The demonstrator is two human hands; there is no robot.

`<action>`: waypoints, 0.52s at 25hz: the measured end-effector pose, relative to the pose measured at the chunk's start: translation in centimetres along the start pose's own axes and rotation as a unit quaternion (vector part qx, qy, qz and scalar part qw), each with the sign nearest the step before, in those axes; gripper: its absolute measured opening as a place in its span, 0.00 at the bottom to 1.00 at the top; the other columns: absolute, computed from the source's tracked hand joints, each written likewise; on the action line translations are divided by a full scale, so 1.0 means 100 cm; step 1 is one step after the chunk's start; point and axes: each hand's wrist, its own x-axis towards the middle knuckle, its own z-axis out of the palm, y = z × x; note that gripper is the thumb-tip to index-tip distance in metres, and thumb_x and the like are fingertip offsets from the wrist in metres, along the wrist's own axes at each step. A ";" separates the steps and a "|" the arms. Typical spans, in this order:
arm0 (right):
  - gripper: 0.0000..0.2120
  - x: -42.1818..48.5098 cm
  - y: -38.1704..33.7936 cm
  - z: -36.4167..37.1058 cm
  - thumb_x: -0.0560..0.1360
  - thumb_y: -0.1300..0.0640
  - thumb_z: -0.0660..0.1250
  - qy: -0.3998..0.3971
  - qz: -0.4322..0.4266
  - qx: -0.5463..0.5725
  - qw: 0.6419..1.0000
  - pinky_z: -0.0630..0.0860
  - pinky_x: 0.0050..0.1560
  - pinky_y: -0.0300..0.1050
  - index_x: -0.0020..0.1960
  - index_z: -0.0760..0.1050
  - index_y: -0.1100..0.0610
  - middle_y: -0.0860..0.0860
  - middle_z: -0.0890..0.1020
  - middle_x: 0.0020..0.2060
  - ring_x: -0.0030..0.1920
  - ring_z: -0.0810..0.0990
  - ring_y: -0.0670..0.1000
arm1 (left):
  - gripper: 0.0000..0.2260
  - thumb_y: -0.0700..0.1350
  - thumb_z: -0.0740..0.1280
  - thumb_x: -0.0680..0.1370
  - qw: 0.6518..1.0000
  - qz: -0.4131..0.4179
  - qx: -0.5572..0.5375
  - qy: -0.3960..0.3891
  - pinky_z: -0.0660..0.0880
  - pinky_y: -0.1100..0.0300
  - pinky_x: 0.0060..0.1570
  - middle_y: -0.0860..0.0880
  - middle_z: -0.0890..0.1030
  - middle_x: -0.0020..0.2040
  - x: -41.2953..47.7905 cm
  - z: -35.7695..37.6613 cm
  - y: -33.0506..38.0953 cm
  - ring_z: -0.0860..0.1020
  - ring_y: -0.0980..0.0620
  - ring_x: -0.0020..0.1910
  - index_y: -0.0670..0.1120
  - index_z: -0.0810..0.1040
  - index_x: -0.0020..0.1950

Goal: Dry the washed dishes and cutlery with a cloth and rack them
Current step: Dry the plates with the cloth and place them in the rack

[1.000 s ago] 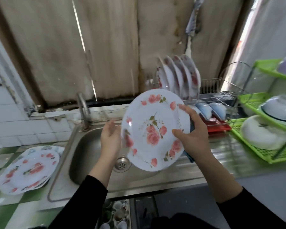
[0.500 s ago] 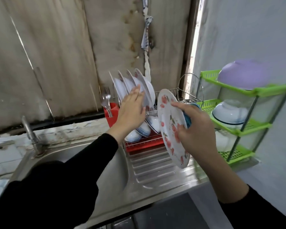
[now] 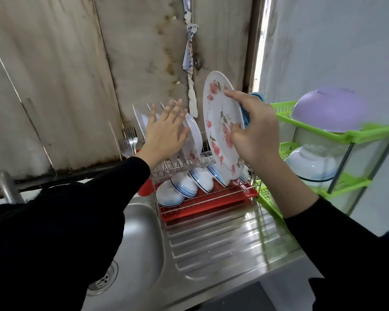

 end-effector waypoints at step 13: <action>0.26 -0.005 0.062 0.095 0.74 0.64 0.64 0.066 -0.030 -0.006 0.997 0.73 0.44 0.44 0.69 0.72 0.47 0.49 0.80 0.56 0.46 0.75 0.58 | 0.29 0.59 0.44 0.81 0.998 0.012 -0.016 0.061 0.51 0.44 0.73 0.47 0.63 0.77 -0.002 0.023 -0.010 0.61 0.47 0.75 0.47 0.60 0.77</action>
